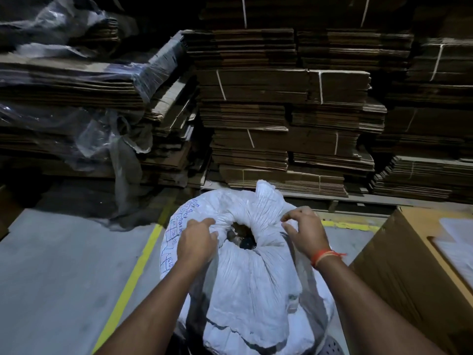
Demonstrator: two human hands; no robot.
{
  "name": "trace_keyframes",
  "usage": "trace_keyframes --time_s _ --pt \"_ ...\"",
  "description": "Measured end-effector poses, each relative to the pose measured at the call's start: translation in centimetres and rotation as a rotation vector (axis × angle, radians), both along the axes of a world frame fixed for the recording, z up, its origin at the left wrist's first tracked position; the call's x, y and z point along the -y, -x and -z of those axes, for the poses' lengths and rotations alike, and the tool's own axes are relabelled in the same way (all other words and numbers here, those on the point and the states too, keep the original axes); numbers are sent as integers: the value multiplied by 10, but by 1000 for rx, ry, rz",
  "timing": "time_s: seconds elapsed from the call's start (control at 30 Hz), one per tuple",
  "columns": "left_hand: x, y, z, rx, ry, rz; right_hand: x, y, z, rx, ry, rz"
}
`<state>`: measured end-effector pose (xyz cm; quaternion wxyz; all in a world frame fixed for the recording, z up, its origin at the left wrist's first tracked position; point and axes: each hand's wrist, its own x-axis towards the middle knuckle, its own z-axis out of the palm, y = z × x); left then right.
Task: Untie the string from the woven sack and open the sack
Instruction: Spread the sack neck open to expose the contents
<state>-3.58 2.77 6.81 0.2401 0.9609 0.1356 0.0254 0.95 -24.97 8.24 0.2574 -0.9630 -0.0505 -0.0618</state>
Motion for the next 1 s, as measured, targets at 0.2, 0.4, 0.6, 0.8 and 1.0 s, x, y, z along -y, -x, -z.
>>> trace_keyframes --time_s 0.2,0.4,0.6,0.8,1.0 --pt "15 -5 57 -311 -27 242 -14 -24 72 -510 182 -241" --pt "17 -5 67 -103 6 266 -20 -14 90 -392 45 -270" --pt "-5 -6 58 98 49 73 25 -4 52 -289 249 -154" --pt "-32 10 51 186 -2 -7 72 29 39 -241 350 -51" --pt "-57 17 53 129 -3 -102 81 66 45 -248 340 19"
